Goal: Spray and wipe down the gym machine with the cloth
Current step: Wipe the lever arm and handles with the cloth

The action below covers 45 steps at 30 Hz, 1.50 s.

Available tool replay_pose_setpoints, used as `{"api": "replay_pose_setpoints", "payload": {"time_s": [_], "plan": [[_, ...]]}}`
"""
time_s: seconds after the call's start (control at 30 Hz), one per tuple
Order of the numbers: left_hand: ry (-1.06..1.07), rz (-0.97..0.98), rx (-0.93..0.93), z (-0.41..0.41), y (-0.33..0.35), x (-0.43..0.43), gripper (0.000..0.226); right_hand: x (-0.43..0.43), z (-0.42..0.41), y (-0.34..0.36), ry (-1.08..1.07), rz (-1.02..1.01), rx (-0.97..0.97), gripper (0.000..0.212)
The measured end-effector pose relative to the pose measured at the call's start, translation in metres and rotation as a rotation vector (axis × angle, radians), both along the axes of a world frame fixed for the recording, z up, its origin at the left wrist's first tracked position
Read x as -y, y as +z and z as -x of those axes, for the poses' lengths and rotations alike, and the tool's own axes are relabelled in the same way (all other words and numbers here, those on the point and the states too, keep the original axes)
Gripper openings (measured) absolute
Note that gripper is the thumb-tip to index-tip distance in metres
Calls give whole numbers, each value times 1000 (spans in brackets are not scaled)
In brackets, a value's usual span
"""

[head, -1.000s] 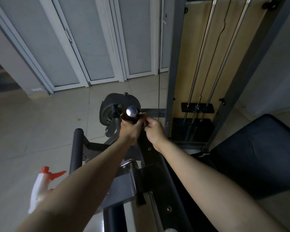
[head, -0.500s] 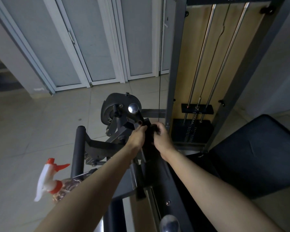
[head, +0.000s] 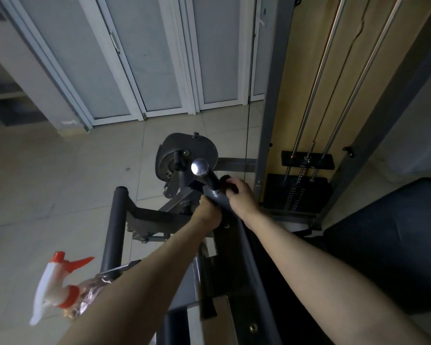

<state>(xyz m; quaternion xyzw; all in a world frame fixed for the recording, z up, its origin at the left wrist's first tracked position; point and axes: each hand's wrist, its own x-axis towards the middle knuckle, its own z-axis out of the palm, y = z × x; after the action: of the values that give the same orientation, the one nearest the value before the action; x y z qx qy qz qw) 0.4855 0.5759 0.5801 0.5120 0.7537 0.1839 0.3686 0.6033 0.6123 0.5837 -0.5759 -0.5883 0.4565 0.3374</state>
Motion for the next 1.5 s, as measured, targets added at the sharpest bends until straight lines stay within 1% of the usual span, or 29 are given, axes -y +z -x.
{"api": "replay_pose_setpoints", "payload": {"time_s": [0.1, 0.27, 0.4, 0.47, 0.63, 0.7, 0.8, 0.83, 0.87, 0.9, 0.93, 0.97, 1.0, 1.07, 1.13, 1.17, 1.23, 1.27, 1.33, 1.37, 1.4, 1.43, 1.5], "plan": [[19, 53, 40, 8, -14, -10, 40, -18, 5, -2, 59, 4, 96, 32], [56, 41, 47, 8, -6, -6, 41, -24, 16, -9, 36, -11, 224, 32], [37, 41, 35, 8, -6, -5, 54, 2, 1, -21, 51, -101, 289, 27], [39, 43, 23, 7, -5, -2, 55, 25, -8, -23, 22, -156, 297, 24], [49, 24, 12, 1, 0, 11, 40, 74, -28, -13, -9, -301, 466, 8], [15, 7, -14, 0, 4, 20, 34, 86, -33, 1, 12, -286, 558, 4], [-66, -56, -41, -1, 10, 28, 22, 86, -32, 27, 71, -169, 710, 13], [-81, -83, -44, -1, 12, 32, 26, 86, -30, 36, 59, -123, 693, 18], [-91, -118, -55, -2, 14, 36, 35, 83, -27, 42, 4, -61, 589, 22], [-72, -160, -56, -2, 15, 41, 44, 81, -24, 47, -60, 3, 402, 23], [-36, -218, -16, -4, 20, 49, 51, 79, -20, 49, -125, 61, 187, 20], [6, -279, 82, -5, 24, 58, 54, 78, -15, 50, -169, 102, -6, 16], [29, -329, 221, -6, 30, 67, 54, 77, -9, 50, -161, 123, -134, 15], [33, -381, 496, -5, 39, 78, 53, 77, 0, 51, -5, 116, -234, 27], [74, -387, 623, 2, 41, 79, 48, 77, 4, 52, 159, 139, -259, 36], [111, -389, 609, 7, 39, 76, 41, 76, 4, 50, 219, 158, -273, 37], [188, -392, 480, 15, 33, 65, 25, 72, 1, 41, 275, 148, -246, 38], [247, -390, 441, 19, 29, 58, 21, 67, -2, 33, 247, 100, -166, 39], [420, -363, 417, 23, 28, 42, 21, 60, -10, 16, 148, -25, 172, 47], [497, -332, 413, 24, 29, 33, 26, 60, -15, 8, 115, -38, 315, 53], [545, -295, 416, 24, 30, 23, 30, 61, -18, 1, 90, 2, 341, 55], [548, -246, 413, 24, 31, 15, 34, 66, -20, -4, 73, 55, 280, 54], [456, -158, 356, 19, 29, 0, 42, 73, -20, -14, 24, 115, 92, 51]]}}
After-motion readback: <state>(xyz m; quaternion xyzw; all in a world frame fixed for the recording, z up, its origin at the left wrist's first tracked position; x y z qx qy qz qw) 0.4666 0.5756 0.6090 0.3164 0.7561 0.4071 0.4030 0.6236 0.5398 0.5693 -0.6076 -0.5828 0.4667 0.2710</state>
